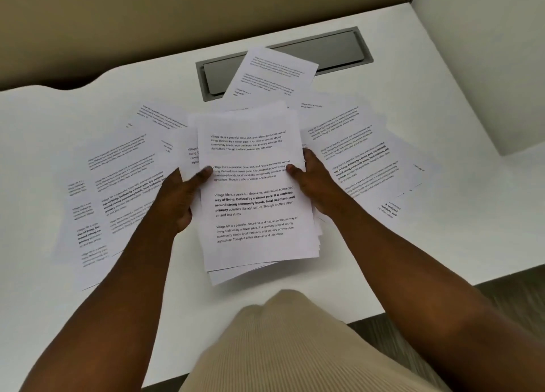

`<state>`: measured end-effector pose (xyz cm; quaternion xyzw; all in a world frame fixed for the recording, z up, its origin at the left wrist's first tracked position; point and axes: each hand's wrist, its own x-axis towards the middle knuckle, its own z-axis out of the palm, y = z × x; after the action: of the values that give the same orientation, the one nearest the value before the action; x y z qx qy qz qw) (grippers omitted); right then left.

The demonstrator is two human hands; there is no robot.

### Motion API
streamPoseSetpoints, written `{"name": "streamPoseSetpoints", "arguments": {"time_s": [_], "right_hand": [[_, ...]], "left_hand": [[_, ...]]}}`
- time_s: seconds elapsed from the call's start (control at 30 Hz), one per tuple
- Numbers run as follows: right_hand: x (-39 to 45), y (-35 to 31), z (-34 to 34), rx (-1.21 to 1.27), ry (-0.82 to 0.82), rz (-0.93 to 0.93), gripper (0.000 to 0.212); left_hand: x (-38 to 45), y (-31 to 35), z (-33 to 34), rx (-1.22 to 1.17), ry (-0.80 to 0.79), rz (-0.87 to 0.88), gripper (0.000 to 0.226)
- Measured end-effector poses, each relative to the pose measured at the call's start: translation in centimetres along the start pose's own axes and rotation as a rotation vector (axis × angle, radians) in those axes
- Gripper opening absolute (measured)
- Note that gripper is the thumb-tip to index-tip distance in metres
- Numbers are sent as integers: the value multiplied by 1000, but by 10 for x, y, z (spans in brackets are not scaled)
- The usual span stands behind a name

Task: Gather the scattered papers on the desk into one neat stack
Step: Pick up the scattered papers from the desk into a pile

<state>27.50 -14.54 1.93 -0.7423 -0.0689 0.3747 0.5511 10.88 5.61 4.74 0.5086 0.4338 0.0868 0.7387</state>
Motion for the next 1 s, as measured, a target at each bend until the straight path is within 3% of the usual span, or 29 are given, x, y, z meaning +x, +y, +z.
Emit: {"name": "streamPoseSetpoints", "arguments": {"time_s": [0.23, 0.3, 0.37, 0.47, 0.6, 0.87, 1.0], "right_hand": [[12, 9, -29, -12, 155, 122, 23], [17, 16, -52, -31, 262, 122, 9], [21, 24, -79, -194, 410, 112, 9], [21, 39, -121, -449, 591, 103, 21], [22, 54, -171, -619, 669, 197, 37], [37, 55, -220, -722, 588, 453, 101], [41, 58, -226, -789, 549, 473, 108]], "left_hand": [[6, -15, 8, -4, 67, -56, 41], [8, -15, 10, -30, 70, -61, 40], [11, -16, 8, -40, 74, -67, 44], [14, -16, 3, -43, 73, -72, 48], [14, -17, 5, -67, 57, -69, 46], [17, -16, 10, -56, 24, -39, 37], [16, -14, 12, -66, 17, -29, 32]]}}
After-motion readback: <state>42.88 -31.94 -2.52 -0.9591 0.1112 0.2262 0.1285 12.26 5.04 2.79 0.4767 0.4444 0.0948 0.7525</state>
